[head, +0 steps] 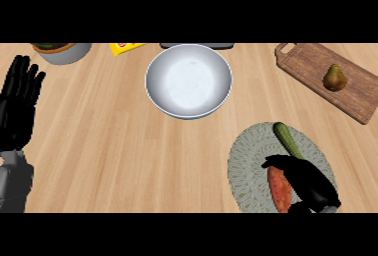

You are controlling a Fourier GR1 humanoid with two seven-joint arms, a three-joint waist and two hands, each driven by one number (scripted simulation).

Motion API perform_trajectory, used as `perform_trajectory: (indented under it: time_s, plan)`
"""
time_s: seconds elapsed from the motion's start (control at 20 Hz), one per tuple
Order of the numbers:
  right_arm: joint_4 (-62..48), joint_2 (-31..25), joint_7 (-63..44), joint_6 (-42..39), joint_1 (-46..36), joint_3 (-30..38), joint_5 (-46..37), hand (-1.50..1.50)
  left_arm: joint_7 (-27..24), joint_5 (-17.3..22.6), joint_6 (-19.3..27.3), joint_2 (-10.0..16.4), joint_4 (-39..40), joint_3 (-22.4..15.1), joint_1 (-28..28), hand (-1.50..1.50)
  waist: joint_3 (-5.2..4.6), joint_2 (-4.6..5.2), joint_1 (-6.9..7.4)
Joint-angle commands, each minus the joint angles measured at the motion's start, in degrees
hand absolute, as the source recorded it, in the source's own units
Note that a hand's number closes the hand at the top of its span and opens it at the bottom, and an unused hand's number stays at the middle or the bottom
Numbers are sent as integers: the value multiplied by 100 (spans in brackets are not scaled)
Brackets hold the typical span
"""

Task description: Pick the sweet potato from the placemat and place it in the bowl

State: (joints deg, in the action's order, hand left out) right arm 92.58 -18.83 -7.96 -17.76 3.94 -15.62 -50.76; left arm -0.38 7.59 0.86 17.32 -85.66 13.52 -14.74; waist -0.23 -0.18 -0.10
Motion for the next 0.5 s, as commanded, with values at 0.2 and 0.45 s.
perform_trajectory:
  time_s: [0.2, 0.45]
  plan:
    - [-956, 69, 813, 605, -437, 246, -312, 150, 324, 266, -252, 208, -223, 231, 18, 0, 25, 19, 35]
    - [-309, 87, 865, 717, -38, 292, -448, 150, 62, -23, -107, -134, -398, -31, 402, 0, 24, 14, 20]
